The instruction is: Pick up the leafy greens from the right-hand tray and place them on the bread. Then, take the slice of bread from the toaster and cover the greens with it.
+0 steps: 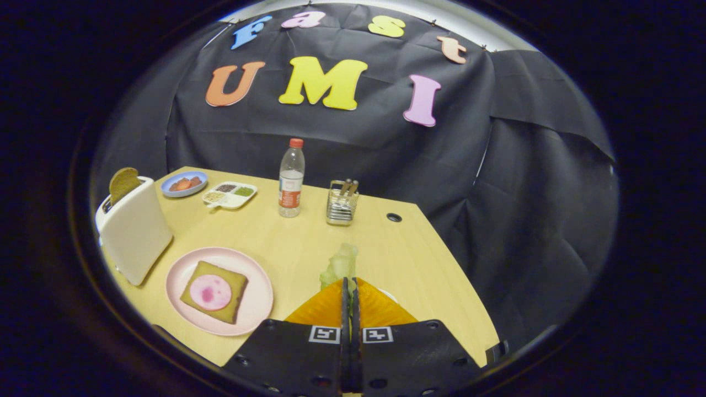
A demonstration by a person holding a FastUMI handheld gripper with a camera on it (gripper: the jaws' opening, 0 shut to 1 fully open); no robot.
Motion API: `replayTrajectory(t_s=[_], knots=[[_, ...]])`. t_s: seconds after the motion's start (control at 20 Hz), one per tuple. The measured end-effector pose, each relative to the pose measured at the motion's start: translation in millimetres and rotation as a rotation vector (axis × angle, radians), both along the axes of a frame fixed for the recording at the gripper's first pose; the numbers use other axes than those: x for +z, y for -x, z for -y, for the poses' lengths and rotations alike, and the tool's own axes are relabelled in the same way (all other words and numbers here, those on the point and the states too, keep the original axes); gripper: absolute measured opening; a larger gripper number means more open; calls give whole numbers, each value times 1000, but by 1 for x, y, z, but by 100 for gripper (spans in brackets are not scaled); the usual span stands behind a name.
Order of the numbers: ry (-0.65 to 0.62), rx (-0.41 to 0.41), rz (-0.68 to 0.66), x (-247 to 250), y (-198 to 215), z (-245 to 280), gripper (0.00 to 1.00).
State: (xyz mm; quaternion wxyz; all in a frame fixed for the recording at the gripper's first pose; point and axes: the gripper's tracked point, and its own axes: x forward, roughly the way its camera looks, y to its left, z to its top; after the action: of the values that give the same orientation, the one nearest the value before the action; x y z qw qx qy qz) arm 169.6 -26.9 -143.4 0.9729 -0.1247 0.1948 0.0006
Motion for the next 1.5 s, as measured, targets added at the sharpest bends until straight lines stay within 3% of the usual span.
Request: replayTrajectory(t_s=[0.5,0.85,1.5], knots=[[9,234,19,11,32,-145,0],[-139,390,-55,-25,42,-238,0],[-160,235,-123,-96,-42,-181,0]])
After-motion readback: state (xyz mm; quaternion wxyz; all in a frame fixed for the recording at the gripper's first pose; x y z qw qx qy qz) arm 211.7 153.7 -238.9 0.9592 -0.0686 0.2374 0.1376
